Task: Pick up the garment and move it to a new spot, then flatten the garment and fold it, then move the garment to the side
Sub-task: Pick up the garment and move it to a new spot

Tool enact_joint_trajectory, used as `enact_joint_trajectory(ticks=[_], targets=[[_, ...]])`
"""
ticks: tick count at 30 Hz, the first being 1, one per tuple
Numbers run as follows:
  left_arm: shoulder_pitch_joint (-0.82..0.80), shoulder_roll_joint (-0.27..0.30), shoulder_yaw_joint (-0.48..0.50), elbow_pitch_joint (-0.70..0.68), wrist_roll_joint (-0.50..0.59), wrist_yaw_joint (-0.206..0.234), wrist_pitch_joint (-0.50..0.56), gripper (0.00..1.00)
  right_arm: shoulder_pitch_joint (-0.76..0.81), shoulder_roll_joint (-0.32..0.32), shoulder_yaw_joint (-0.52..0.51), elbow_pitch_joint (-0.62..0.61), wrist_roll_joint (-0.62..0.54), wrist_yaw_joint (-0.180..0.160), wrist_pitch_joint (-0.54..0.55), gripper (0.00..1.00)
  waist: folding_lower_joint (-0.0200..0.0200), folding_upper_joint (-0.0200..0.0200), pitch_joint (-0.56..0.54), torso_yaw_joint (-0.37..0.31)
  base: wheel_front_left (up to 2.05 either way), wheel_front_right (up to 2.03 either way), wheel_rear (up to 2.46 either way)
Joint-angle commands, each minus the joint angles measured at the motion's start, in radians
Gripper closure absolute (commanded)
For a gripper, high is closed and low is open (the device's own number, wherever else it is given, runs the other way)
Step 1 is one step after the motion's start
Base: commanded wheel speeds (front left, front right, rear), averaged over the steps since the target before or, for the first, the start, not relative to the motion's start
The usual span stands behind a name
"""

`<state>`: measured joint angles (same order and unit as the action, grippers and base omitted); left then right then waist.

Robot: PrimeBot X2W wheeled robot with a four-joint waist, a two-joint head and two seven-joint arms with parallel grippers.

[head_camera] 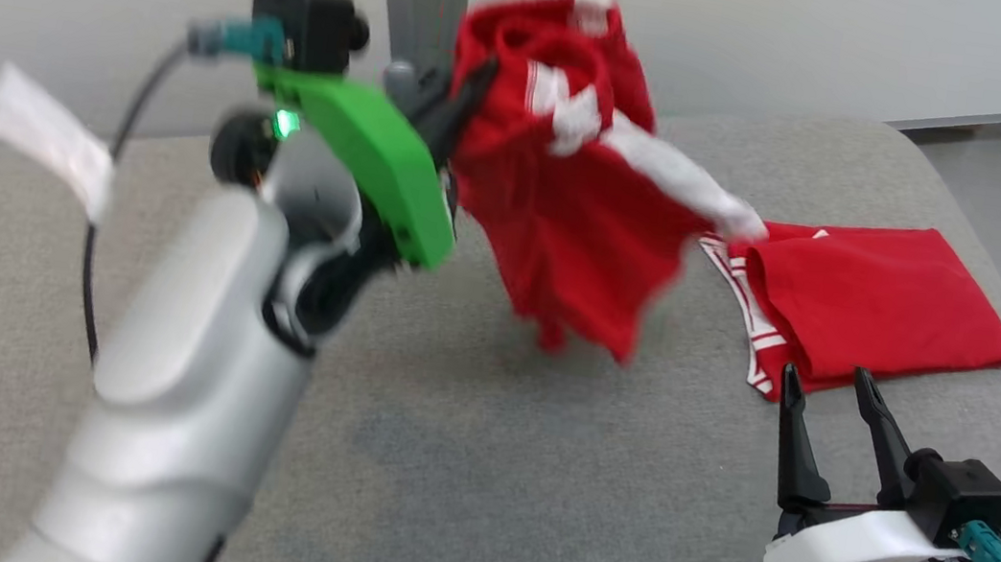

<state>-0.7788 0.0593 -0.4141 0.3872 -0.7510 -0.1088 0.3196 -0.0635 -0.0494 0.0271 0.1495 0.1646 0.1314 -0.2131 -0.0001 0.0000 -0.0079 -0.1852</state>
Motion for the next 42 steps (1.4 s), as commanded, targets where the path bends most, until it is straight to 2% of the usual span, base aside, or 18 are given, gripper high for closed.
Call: enact_joint_trajectory(ticks=[1, 6, 11, 16, 23, 24, 25, 26, 27, 34, 42], targets=[[0.075, -0.001, -0.009, -0.013, -0.032, 0.018, -0.027, 1.0, 0.011, -0.002, 0.0, 0.003, 0.007, -0.002, -0.009, 0.0, 0.0001, 0.0, -0.004, -0.023, 0.0, 0.0, 0.0], [0.266, -0.006, -0.042, 0.029, -0.11, 0.075, -0.162, 1.0, -0.003, -0.002, -0.002, 0.011, 0.019, -0.002, -0.02, 0.0, 0.0001, 0.0, 0.04, -0.02, 0.0, 0.0, 0.0], [0.353, -0.005, -0.057, 0.213, -0.075, 0.109, -0.288, 1.0, -0.021, -0.002, 0.001, 0.028, 0.024, -0.002, -0.028, 0.0, 0.0001, 0.0, 0.074, -0.012, 0.0, 0.0, 0.0], [0.351, 0.026, -0.048, 0.344, -0.054, 0.1, -0.371, 1.0, -0.029, -0.002, -0.007, 0.042, 0.019, -0.002, -0.035, 0.0, 0.0001, 0.0, 0.087, 0.011, 0.0, 0.0, 0.0], [0.308, 0.031, -0.021, 0.454, -0.064, 0.078, -0.443, 1.0, -0.046, -0.002, -0.004, 0.059, 0.014, -0.002, -0.039, 0.0, 0.0001, 0.0, 0.088, 0.052, 0.0, 0.0, 0.0], [0.3, 0.031, -0.019, 0.467, -0.065, 0.075, -0.453, 0.91, -0.048, -0.002, -0.001, 0.061, 0.014, -0.002, -0.04, 0.0, 0.0001, 0.0, 0.089, 0.057, 0.0, 0.0, 0.0], [0.293, 0.031, -0.019, 0.477, -0.062, 0.075, -0.462, 0.76, -0.049, -0.002, 0.0, 0.062, 0.014, -0.002, -0.041, 0.0, 0.0001, 0.0, 0.09, 0.061, 0.0, 0.0, 0.0], [0.286, 0.03, -0.017, 0.486, -0.061, 0.073, -0.477, 0.31, -0.05, -0.002, 0.001, 0.064, 0.015, -0.002, -0.042, 0.0, 0.0001, 0.0, 0.091, 0.066, 0.0, 0.0, 0.0], [0.28, 0.03, -0.017, 0.494, -0.059, 0.071, -0.489, 0.0, -0.052, -0.002, 0.001, 0.067, 0.016, -0.002, -0.042, 0.0, 0.0001, 0.0, 0.091, 0.07, 0.0, 0.0, 0.0], [0.248, 0.038, -0.029, 0.514, -0.032, 0.038, -0.547, 0.0, -0.055, -0.002, 0.003, 0.079, 0.01, -0.002, -0.044, 0.0, 0.0001, 0.0, 0.077, 0.096, 0.0, 0.0, 0.0], [0.273, 0.068, -0.039, 0.445, 0.011, 0.031, -0.577, 0.0, -0.028, -0.002, -0.013, 0.074, -0.012, -0.002, -0.037, 0.0, 0.0001, 0.0, 0.035, 0.127, 0.0, 0.0, 0.0]])
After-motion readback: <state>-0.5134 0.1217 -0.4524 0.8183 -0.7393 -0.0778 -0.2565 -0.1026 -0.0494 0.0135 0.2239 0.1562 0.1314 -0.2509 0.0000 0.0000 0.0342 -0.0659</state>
